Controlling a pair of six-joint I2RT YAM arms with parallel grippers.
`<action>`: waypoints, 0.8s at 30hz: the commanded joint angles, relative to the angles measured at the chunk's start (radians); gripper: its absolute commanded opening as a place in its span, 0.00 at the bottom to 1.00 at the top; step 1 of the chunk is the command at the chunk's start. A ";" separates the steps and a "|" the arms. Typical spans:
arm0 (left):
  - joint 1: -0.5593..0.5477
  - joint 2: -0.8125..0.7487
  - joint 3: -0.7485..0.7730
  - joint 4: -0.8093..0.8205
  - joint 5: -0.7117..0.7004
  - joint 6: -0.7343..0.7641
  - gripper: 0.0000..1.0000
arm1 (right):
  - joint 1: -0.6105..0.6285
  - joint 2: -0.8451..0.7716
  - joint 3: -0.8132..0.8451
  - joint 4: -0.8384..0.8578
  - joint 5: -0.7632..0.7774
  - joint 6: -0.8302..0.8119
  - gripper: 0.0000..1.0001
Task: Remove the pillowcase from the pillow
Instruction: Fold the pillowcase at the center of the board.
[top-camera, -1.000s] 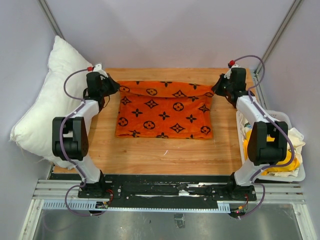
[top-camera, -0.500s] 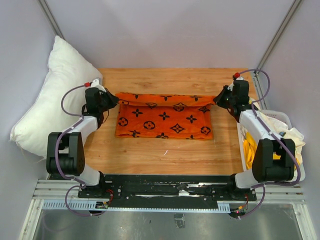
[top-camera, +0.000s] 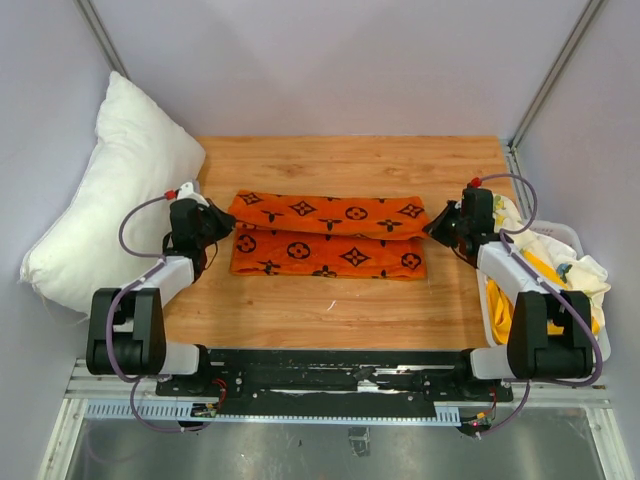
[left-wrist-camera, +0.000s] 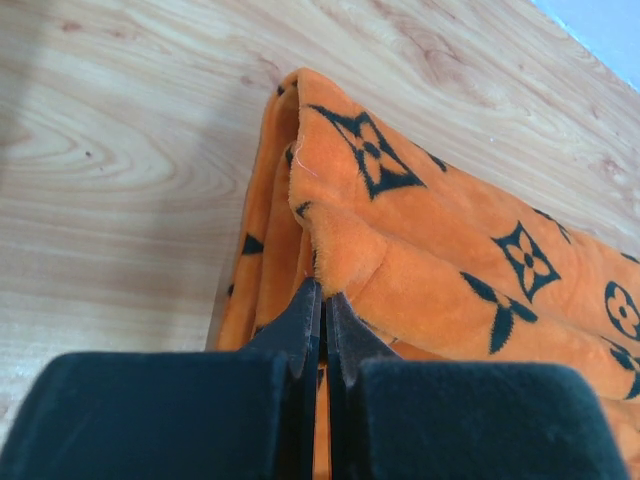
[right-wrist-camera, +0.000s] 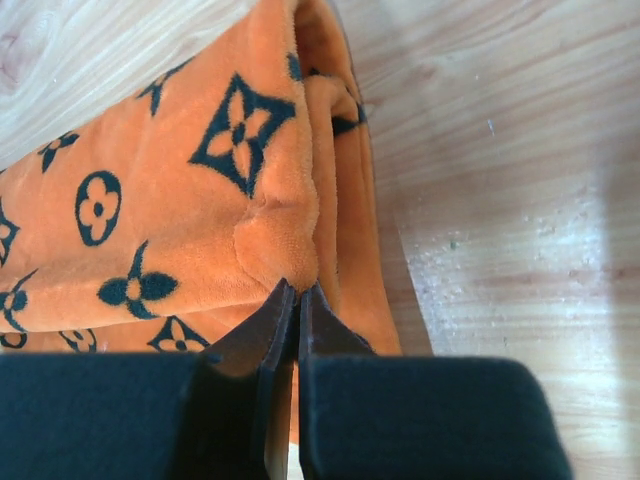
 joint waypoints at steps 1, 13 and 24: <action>0.006 -0.060 -0.042 0.042 -0.032 -0.022 0.00 | -0.012 -0.044 -0.046 0.009 0.003 0.043 0.01; 0.006 -0.066 -0.118 0.051 -0.006 -0.054 0.00 | -0.012 -0.079 -0.127 -0.005 0.037 0.083 0.01; 0.007 -0.147 -0.130 0.006 0.012 -0.075 0.00 | -0.011 -0.113 -0.110 -0.036 0.044 0.103 0.01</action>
